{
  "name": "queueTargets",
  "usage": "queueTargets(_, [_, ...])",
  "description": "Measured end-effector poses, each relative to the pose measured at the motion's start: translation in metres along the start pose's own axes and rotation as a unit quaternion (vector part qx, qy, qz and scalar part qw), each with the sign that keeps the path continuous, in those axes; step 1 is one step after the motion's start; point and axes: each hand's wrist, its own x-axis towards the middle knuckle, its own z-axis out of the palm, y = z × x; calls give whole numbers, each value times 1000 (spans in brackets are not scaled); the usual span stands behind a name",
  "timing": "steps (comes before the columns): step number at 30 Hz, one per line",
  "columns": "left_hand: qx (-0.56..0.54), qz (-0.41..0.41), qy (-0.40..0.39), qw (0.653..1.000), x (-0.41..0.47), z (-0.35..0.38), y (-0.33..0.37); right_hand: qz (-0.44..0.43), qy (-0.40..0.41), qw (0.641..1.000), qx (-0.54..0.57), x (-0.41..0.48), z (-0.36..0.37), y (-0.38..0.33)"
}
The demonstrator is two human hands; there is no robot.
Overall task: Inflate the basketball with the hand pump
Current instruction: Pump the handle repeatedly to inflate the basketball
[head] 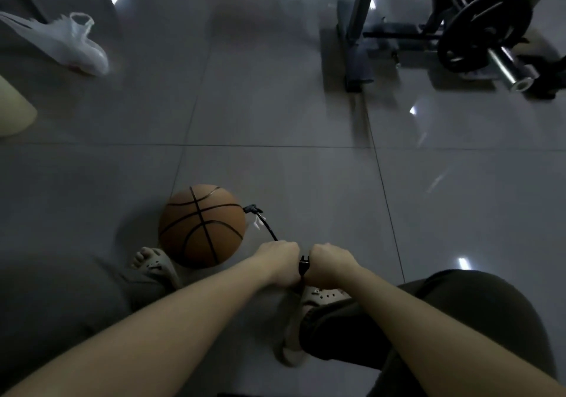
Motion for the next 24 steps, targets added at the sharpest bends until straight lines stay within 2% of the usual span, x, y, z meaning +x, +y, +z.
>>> queueTargets(4, [26,14,-40,999,-30,-12,7,-7,-65,998,-16,-32,-13,-15])
queueTargets(9, [-10,33,-4,999,-74,-78,20,-16,-84,996,13,-80,-93,-30])
queueTargets(12, [9,51,39,998,-90,-116,27,-23,-62,998,21,-98,-135,-36])
queueTargets(17, [89,27,52,994,-63,-82,11,28,-26,999,-2,-58,-82,-52])
queueTargets(20, [96,32,74,992,-38,-55,-8,13,14,1000,14,-25,-56,-42])
queueTargets(24, [71,19,76,994,-15,-20,-23,-16,6,1000,7,2,-32,-30])
